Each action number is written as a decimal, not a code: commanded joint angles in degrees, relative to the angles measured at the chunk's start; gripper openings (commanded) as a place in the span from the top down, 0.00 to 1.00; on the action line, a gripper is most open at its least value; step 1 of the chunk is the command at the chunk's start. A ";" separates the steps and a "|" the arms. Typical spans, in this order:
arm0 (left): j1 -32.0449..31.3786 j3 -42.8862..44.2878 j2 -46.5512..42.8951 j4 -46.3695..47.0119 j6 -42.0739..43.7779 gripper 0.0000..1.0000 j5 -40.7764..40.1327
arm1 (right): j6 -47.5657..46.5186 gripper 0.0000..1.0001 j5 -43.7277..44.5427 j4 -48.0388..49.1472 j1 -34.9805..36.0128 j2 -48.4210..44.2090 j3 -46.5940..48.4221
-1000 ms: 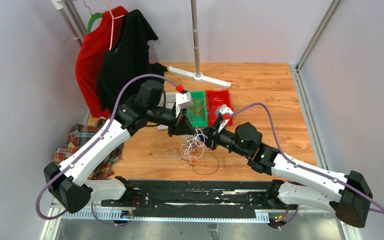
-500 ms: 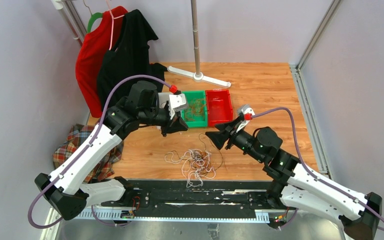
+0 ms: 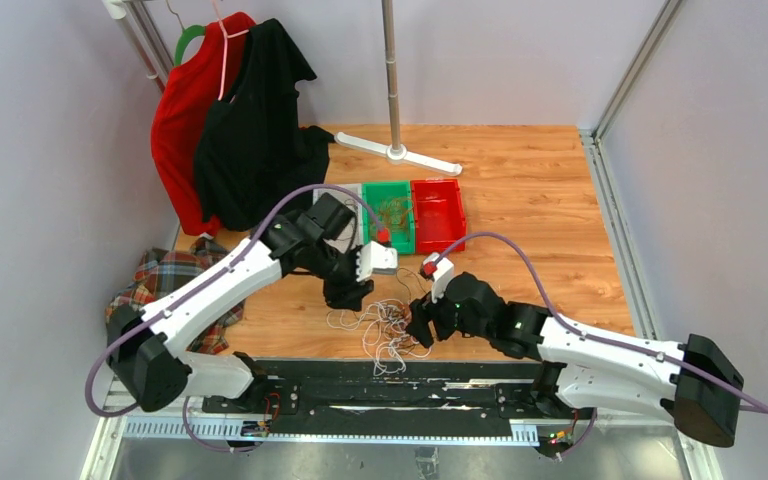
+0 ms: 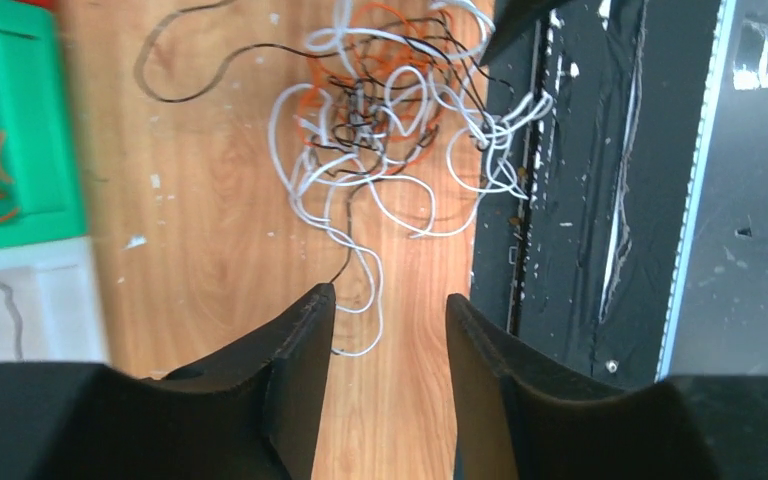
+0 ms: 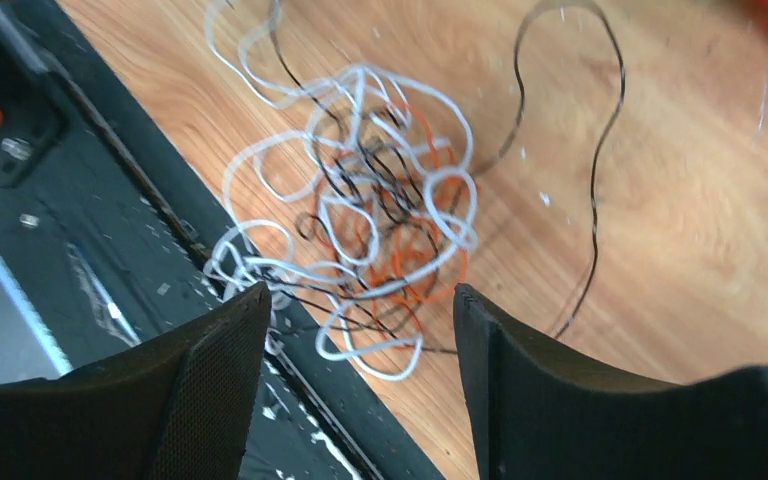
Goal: Untangle the cables
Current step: Untie the cable.
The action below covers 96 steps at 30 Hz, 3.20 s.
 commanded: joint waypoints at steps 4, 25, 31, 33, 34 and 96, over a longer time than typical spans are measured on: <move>-4.98 -1.29 8.01 3.05 3.62 0.45 -1.06 | 1.57 0.38 7.18 4.81 0.47 4.86 -3.67; -5.51 -9.53 20.99 34.89 -3.42 0.58 8.71 | 10.02 0.99 3.75 17.55 -8.23 4.35 -12.08; -3.97 -9.51 21.80 36.41 -4.90 0.96 11.87 | 11.73 0.99 4.16 13.67 -11.78 -7.77 -15.90; -2.41 -7.55 21.23 32.46 -3.10 0.99 11.76 | 11.13 0.99 5.18 9.32 -13.52 -12.67 -15.66; -1.32 -6.86 20.67 30.08 -1.95 0.99 11.31 | 10.82 0.99 5.33 7.56 -14.67 -15.22 -15.32; 0.30 -8.72 15.49 91.45 -62.43 0.64 27.35 | 15.38 0.99 -15.01 4.81 -27.31 -11.32 20.43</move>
